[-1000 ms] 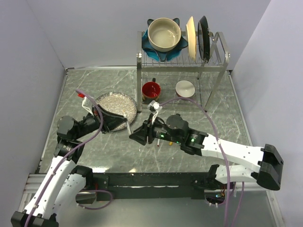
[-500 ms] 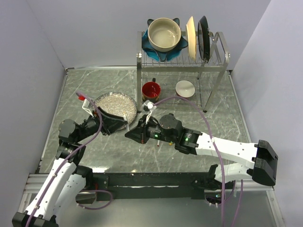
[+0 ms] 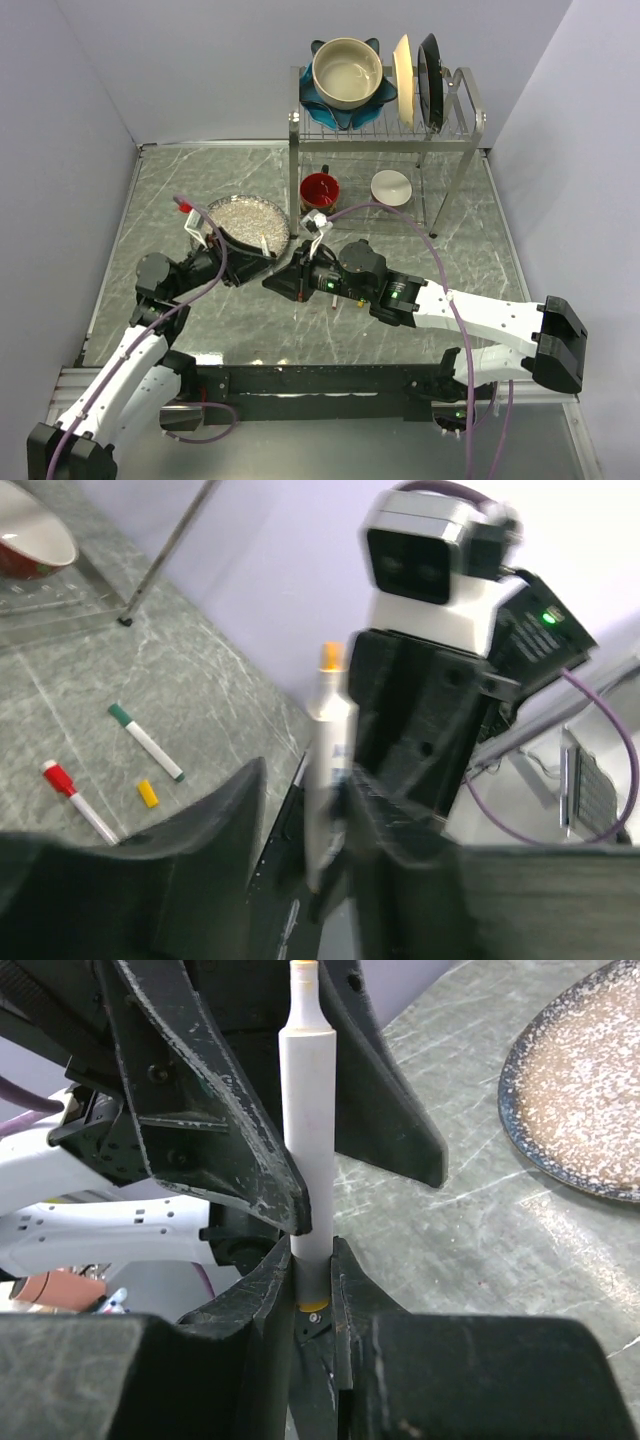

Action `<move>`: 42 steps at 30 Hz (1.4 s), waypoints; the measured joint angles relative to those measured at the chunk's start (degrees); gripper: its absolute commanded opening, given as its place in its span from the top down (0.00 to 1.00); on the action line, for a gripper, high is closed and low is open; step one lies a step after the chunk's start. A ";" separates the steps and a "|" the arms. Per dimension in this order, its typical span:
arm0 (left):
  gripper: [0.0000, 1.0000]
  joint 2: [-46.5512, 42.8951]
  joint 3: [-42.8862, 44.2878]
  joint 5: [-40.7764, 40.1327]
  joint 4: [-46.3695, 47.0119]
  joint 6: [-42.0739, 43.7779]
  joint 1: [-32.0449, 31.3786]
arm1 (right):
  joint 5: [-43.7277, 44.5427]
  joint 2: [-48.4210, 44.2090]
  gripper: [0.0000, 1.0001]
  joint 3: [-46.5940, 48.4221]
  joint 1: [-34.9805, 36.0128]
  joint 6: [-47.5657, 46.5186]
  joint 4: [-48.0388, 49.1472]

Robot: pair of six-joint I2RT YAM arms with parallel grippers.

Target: Insert the pens into the pen caps

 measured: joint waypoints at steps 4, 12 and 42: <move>0.99 1.40 0.00 0.90 3.61 -0.39 -1.77 | 0.70 0.00 1.00 -0.76 -0.07 0.52 0.15; 0.99 2.16 0.46 0.74 1.25 4.42 -4.33 | 1.49 -2.19 0.60 -2.34 -0.02 3.28 -2.45; 0.99 -1.81 13.62 -8.59 -37.55 36.63 -4.48 | 25.59 4.07 0.63 -8.04 -16.33 7.69 -43.76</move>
